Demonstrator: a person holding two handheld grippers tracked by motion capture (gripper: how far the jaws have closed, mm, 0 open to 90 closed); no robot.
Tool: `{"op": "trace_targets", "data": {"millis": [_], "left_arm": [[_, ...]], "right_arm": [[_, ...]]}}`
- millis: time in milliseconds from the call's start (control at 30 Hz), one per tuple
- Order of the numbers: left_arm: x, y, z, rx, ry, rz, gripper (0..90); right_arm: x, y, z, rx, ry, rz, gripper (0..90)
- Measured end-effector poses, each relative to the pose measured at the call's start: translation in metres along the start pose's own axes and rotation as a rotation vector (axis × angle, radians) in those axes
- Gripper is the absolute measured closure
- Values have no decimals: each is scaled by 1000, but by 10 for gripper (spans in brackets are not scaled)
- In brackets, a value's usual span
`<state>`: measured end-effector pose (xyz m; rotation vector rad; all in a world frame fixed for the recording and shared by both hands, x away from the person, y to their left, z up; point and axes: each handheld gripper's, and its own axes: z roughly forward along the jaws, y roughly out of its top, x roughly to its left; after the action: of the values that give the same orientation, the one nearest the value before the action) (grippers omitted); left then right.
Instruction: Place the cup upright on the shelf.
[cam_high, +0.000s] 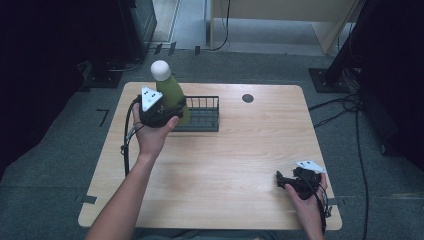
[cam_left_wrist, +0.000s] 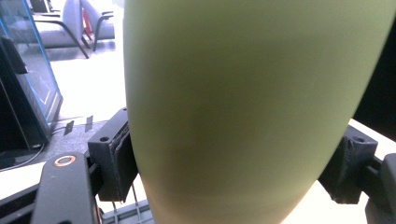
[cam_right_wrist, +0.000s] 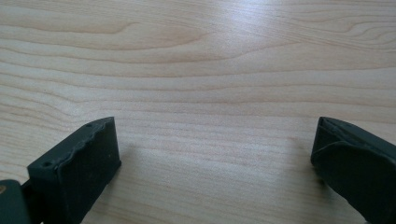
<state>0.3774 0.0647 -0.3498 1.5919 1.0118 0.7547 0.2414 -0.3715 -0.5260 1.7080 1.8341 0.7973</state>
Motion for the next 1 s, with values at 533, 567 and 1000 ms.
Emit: {"op": "trace_targets", "data": {"millis": [533, 567, 1000], "left_arm": [[13, 14, 23, -7, 49, -10, 213], [15, 14, 25, -6, 53, -12, 213], [27, -3, 51, 45, 113, -17, 213]], "right_arm": [[0, 0, 0, 1, 1, 0, 5], [0, 0, 0, 1, 1, 0, 5], [0, 0, 0, 1, 2, -1, 5]]}}
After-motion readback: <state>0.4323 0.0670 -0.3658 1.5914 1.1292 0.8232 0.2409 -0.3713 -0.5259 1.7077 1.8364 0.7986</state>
